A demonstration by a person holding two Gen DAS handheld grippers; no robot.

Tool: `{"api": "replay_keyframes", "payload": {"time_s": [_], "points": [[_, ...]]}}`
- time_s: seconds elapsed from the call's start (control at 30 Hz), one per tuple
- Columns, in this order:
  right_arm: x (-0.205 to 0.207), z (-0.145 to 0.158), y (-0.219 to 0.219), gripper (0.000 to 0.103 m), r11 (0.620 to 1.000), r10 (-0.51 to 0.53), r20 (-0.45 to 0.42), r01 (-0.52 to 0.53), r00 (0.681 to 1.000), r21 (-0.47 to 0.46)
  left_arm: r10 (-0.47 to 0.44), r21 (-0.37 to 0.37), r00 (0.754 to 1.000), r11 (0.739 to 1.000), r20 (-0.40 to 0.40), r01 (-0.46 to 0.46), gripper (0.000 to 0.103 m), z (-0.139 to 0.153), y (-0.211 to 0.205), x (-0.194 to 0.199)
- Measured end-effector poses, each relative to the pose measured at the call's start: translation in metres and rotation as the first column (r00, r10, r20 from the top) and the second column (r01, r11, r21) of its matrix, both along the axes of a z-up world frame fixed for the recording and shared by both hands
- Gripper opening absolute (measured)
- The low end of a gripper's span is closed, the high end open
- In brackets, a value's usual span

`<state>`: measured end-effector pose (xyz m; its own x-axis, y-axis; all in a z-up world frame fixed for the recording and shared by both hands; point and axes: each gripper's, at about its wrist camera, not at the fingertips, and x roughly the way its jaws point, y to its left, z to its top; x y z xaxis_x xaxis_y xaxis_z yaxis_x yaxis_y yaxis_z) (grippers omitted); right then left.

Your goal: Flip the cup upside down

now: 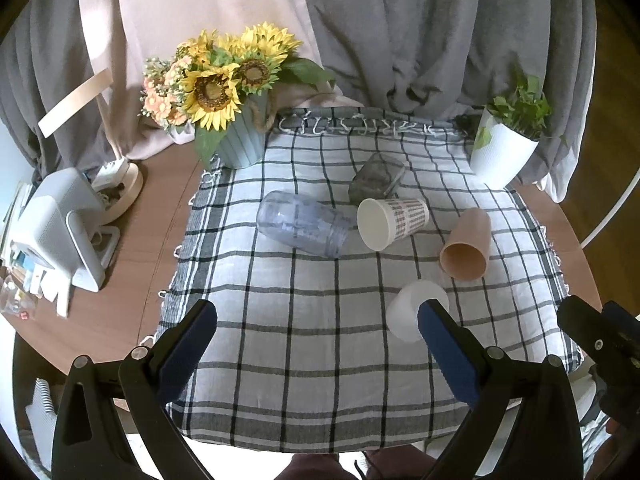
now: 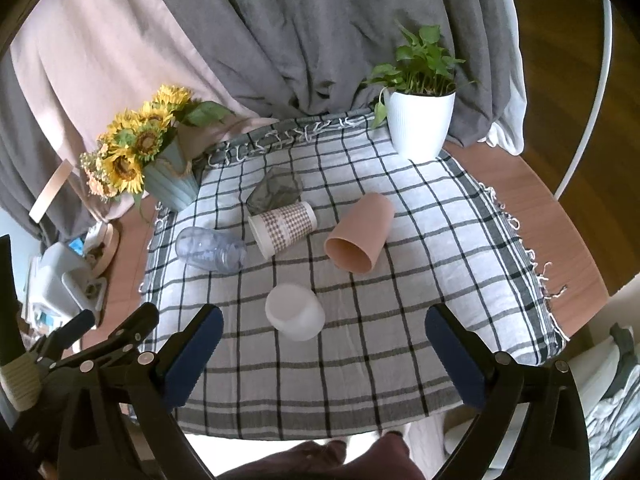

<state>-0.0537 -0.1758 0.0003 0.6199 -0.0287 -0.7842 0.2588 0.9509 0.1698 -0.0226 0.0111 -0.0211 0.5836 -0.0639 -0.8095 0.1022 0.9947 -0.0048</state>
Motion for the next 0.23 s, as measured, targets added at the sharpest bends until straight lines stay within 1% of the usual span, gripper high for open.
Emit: {"api": "replay_keyframes", "payload": {"time_s": [0.23], "points": [[-0.0001, 0.0005, 0.0022, 0.102, 1.000, -0.003, 0.004, 0.003, 1.000, -0.001, 0.008, 0.003, 1.000, 1.000, 0.007, -0.008, 0.103, 0.0016, 0.0006, -0.0007]]}}
